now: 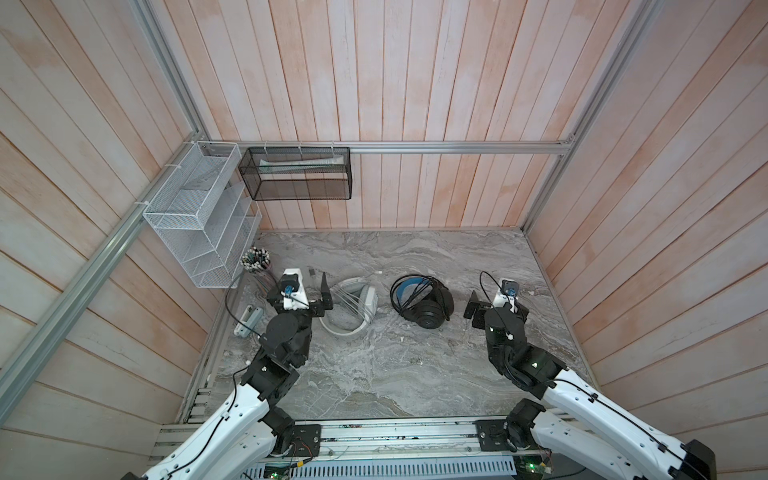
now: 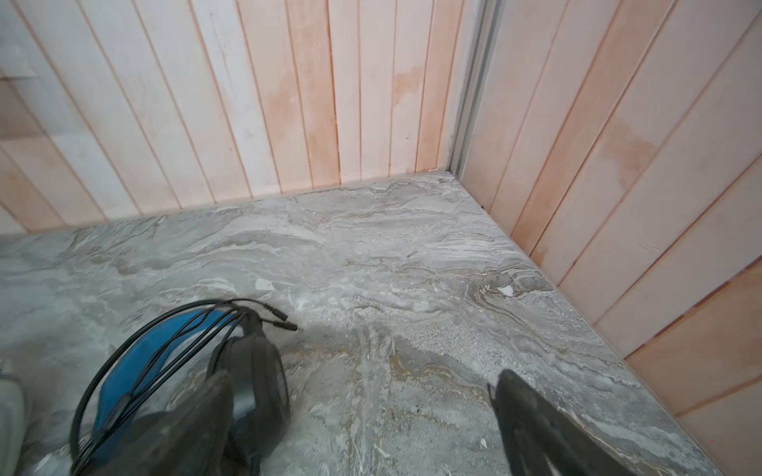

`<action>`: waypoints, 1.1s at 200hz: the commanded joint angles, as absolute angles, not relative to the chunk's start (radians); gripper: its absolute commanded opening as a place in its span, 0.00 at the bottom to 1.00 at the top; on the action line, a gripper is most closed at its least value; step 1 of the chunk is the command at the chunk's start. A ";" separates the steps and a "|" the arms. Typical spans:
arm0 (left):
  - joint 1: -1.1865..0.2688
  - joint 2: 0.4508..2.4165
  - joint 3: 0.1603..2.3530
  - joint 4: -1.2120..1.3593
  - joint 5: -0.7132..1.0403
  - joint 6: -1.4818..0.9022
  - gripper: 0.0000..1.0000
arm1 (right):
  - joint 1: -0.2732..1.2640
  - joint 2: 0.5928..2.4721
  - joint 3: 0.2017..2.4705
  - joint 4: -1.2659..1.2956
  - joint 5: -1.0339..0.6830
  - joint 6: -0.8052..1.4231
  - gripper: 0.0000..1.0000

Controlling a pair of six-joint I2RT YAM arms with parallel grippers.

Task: Wrap the headphones

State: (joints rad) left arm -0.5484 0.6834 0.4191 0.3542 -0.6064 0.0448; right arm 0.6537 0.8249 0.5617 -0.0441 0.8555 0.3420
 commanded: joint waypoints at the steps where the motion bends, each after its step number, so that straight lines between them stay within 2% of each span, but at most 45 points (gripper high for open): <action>1: -0.535 0.690 0.371 0.556 -0.678 0.022 0.99 | 0.569 0.924 0.561 0.146 0.904 0.284 0.98; 21: -0.535 0.759 0.410 0.483 -0.653 -0.006 0.99 | 0.466 1.032 0.552 0.246 0.965 0.301 1.00; 47: -0.534 0.788 0.400 0.519 -0.690 -0.014 0.99 | 0.250 1.170 0.511 0.382 0.844 0.337 0.98; 62: -0.535 0.794 0.394 0.510 -0.670 -0.018 0.99 | 0.198 1.258 0.508 0.444 0.852 0.335 0.98; 84: -0.538 0.811 0.396 0.499 -0.632 -0.007 0.99 | 0.190 1.363 0.482 0.619 0.884 0.240 0.98; 124: -0.538 0.840 0.401 0.497 -0.604 0.004 0.99 | 0.189 1.418 0.331 1.007 0.753 0.099 0.98; 158: -0.538 0.856 0.397 0.508 -0.601 0.019 0.98 | 0.189 1.500 0.280 1.175 0.706 0.064 0.99; 220: -0.537 0.867 0.393 0.528 -0.595 0.049 0.99 | 0.181 1.536 0.316 1.147 0.596 0.025 0.99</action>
